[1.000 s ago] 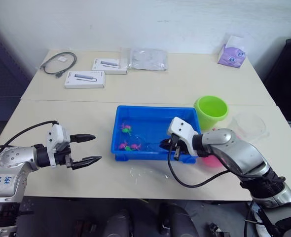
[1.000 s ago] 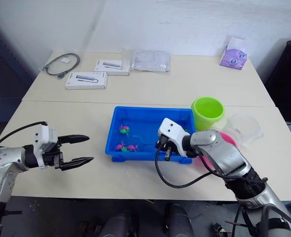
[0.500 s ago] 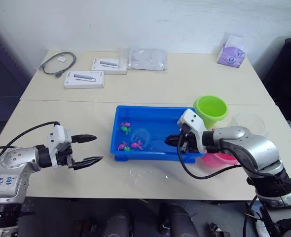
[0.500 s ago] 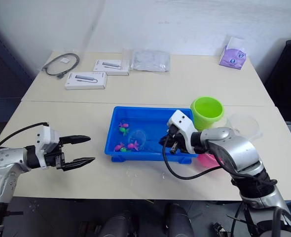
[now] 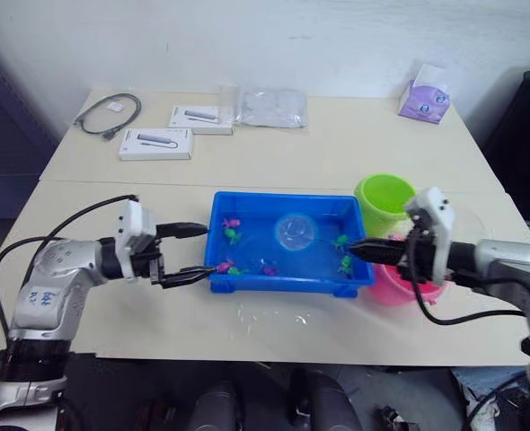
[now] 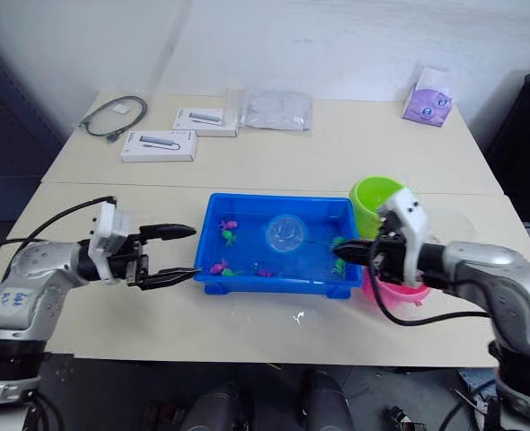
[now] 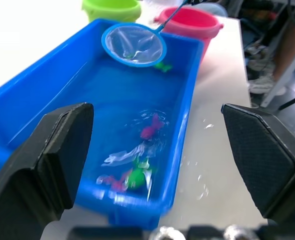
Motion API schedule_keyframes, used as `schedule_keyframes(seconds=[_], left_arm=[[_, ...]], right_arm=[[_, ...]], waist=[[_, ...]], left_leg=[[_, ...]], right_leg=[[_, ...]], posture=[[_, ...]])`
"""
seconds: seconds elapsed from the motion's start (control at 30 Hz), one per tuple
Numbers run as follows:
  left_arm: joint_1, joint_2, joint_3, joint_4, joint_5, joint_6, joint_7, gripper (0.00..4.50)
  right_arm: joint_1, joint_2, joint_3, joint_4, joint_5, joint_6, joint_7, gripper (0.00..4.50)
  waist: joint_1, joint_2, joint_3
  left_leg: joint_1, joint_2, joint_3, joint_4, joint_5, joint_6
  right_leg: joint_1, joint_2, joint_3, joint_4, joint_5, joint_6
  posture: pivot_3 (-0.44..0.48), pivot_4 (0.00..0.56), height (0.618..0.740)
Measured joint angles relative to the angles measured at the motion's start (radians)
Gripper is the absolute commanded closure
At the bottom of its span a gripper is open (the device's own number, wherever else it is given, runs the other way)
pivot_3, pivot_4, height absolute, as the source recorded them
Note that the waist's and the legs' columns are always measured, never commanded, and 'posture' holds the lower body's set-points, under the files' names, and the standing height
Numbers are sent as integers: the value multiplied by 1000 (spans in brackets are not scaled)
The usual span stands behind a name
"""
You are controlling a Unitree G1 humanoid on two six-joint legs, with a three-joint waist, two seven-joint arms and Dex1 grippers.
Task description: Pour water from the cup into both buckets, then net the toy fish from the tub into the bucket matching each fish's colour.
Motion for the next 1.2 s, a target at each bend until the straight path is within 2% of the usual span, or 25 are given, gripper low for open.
schedule_keyframes(seconds=[0.13,0.23,0.43,0.57,0.73,1.03,1.2], left_arm=[[-74,-28,-41,44,2,-3,-27,100],[-90,-31,-64,96,20,-24,-55,100],[-82,4,-74,158,69,-86,-97,100],[-29,28,-63,147,69,-88,-98,100],[49,50,-30,79,64,-82,-77,100],[114,84,11,2,52,-47,-52,100],[150,103,22,-11,52,-47,-51,100]], right_arm=[[103,-26,-117,-69,25,36,-57,4500],[138,-34,-94,-102,-7,-10,-97,4500],[84,-39,70,-101,-79,-143,-138,4500],[65,-123,264,-59,-210,-292,-101,4500],[-28,-143,480,28,-362,-469,-31,4500],[-136,-160,707,145,-543,-672,157,4500],[-181,-162,728,169,-572,-681,244,4500]], waist=[[-1,0,0],[-8,0,0],[-4,0,0],[-4,0,0],[-4,0,0],[-4,0,0],[-5,0,0]], left_leg=[[0,0,1,0,0,0],[2,0,3,0,0,0],[3,0,4,0,0,-1],[1,0,3,0,0,0],[1,0,3,0,0,0],[1,0,2,0,0,0],[1,0,1,0,0,0]], right_leg=[[0,1,1,0,0,0],[-1,2,3,0,0,0],[-1,2,4,-1,0,0],[0,1,3,-1,0,1],[-1,1,3,-5,0,1],[0,1,2,-6,0,1],[0,1,1,-6,0,1]], posture=[[0,150,740],[0,150,740],[0,150,740],[0,150,740],[0,150,740],[0,150,740],[0,150,740]])
